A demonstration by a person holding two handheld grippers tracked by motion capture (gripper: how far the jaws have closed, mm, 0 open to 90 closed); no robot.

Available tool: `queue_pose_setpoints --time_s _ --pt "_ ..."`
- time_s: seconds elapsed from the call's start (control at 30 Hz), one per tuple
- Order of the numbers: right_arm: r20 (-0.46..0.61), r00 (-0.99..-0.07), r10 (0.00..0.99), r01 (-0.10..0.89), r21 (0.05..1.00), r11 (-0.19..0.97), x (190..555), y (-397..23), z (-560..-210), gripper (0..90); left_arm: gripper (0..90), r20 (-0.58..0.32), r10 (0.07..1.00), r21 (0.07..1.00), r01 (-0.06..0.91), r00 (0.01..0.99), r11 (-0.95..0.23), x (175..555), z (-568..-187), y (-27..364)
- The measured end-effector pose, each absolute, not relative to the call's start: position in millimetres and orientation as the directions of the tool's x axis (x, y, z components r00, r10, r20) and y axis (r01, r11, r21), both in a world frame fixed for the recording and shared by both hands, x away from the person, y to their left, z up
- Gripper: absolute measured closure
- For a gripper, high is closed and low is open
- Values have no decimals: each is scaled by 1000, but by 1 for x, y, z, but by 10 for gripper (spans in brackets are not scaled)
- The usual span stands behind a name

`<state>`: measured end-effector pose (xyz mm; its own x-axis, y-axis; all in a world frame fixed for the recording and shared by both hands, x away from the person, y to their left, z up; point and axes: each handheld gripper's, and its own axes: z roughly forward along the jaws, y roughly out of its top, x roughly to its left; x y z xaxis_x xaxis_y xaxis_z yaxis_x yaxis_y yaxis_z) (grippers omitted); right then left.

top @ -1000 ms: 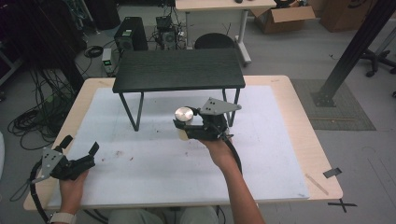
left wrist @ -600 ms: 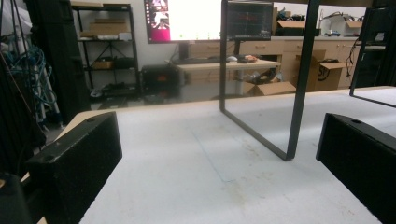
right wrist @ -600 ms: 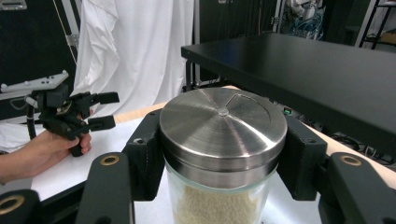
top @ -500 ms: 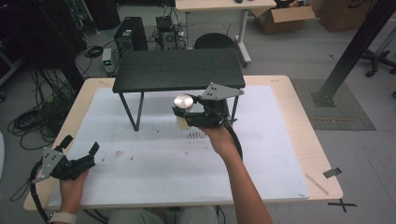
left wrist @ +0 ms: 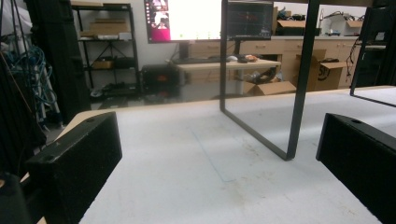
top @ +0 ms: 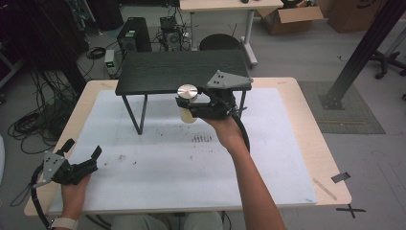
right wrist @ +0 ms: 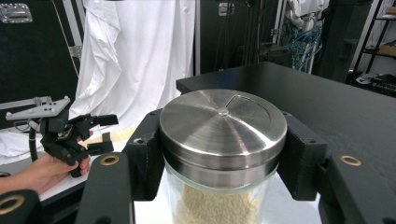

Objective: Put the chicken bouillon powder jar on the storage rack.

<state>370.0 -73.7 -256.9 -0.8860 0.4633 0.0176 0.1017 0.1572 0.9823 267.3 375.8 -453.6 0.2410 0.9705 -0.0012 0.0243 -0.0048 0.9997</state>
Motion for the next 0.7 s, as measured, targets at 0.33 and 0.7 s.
queue_pose_setpoints --time_s 0.33,0.7 --pt "22 -887 462 102 984 148 377 -73 -240 418 6 -3 971 1000 26 240 -3 267 -454 376" --pt "18 -893 450 93 985 144 386 -68 -217 418 6 -4 971 1000 25 240 -3 267 -454 376"
